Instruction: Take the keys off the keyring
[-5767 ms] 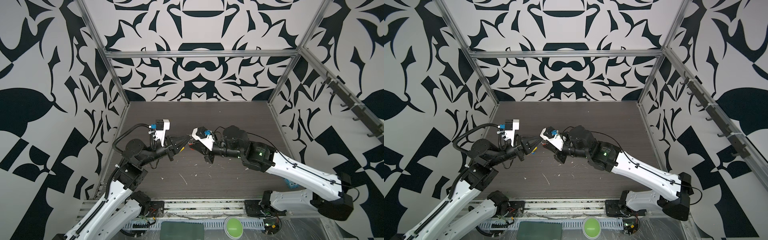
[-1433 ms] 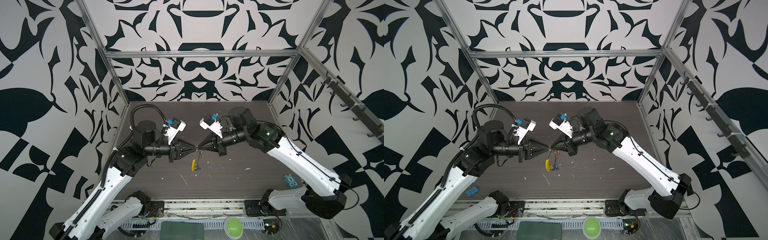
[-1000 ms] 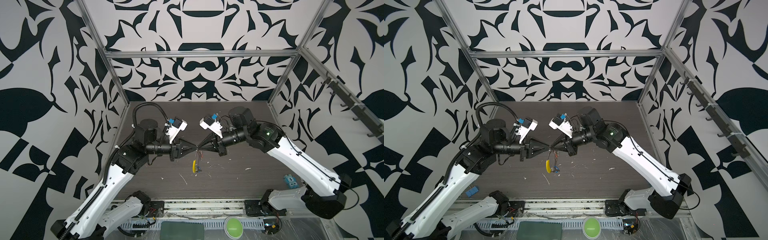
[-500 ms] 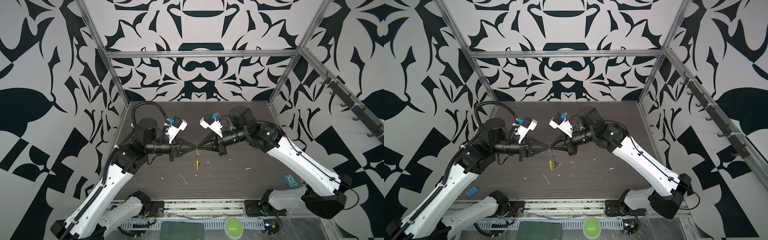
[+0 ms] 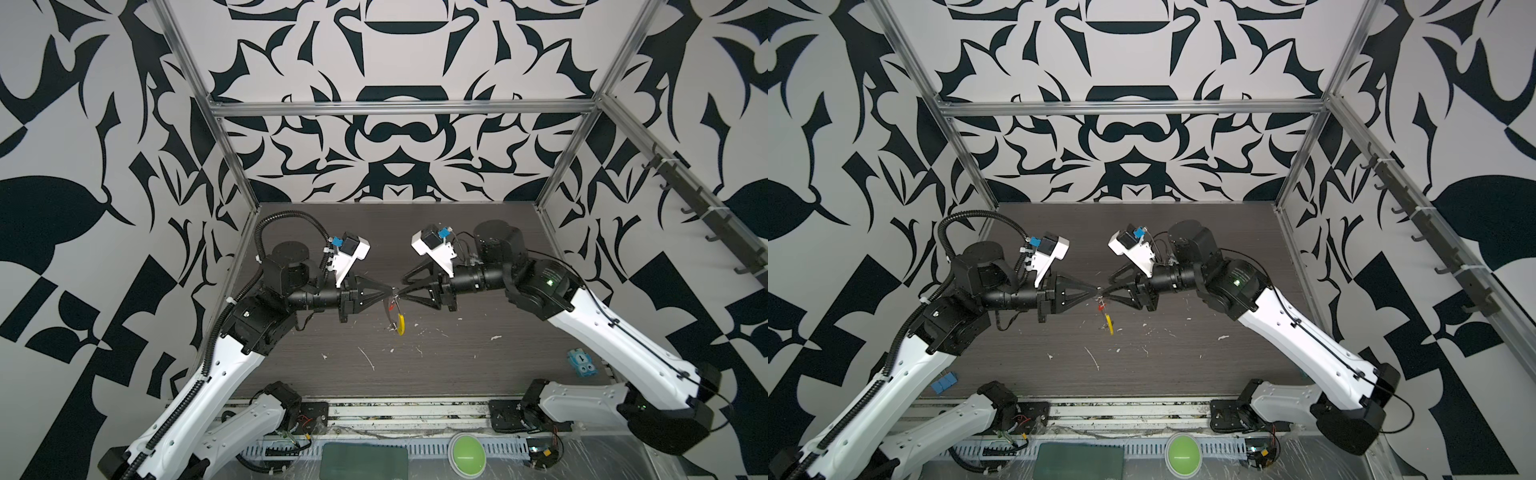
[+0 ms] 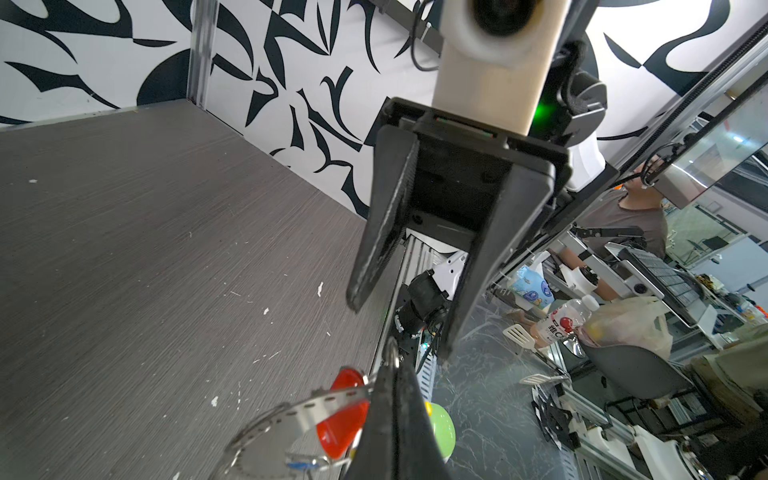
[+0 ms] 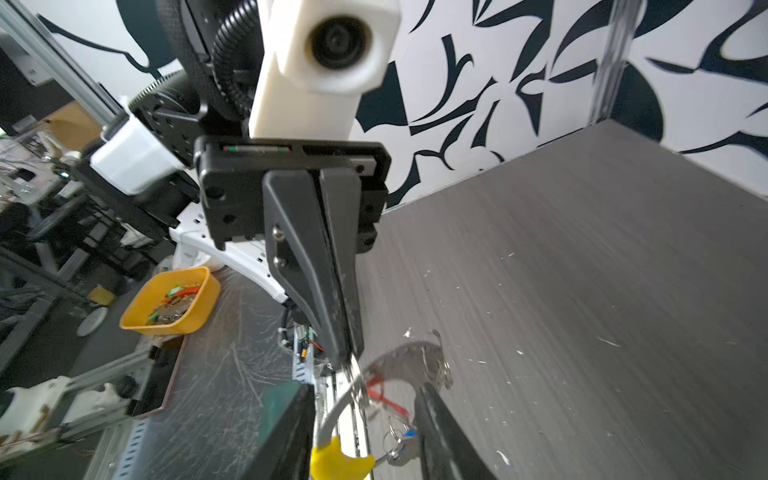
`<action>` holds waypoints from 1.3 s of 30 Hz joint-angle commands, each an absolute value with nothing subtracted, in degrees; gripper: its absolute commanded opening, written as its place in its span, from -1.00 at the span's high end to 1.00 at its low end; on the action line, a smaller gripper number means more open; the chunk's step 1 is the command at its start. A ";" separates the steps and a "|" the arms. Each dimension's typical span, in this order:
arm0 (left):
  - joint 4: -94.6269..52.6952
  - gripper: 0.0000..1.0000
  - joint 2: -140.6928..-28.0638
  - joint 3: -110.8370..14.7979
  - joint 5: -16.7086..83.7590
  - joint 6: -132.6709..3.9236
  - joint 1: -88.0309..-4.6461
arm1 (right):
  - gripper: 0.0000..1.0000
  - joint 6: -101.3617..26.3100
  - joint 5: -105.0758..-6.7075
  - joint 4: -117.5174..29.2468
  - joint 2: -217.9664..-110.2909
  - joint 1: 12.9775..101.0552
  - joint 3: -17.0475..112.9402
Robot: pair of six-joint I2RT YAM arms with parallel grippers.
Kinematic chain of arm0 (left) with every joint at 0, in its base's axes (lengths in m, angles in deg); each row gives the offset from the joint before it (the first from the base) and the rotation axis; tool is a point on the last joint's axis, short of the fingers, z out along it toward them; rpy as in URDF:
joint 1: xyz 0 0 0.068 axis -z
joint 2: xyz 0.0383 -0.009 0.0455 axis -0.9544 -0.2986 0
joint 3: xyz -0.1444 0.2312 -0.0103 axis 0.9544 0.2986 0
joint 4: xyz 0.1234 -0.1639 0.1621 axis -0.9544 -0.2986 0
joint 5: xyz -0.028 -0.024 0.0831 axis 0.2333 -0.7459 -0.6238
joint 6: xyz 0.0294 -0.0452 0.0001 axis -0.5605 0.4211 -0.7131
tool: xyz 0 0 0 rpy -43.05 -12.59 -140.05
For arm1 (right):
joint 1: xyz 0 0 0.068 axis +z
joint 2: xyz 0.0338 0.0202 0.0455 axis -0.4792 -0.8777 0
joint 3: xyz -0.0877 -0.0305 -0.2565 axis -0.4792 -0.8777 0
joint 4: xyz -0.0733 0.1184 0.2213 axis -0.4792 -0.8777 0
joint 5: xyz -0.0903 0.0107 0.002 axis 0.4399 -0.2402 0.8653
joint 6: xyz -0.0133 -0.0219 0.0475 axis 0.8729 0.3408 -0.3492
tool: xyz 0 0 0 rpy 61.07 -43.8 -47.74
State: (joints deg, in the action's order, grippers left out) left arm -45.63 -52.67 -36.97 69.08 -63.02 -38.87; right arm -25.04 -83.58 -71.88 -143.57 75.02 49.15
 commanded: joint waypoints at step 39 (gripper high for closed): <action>-31.72 1.00 -48.18 -30.16 68.91 -56.07 -38.70 | 0.26 -24.19 -73.60 -51.96 -140.35 80.85 37.14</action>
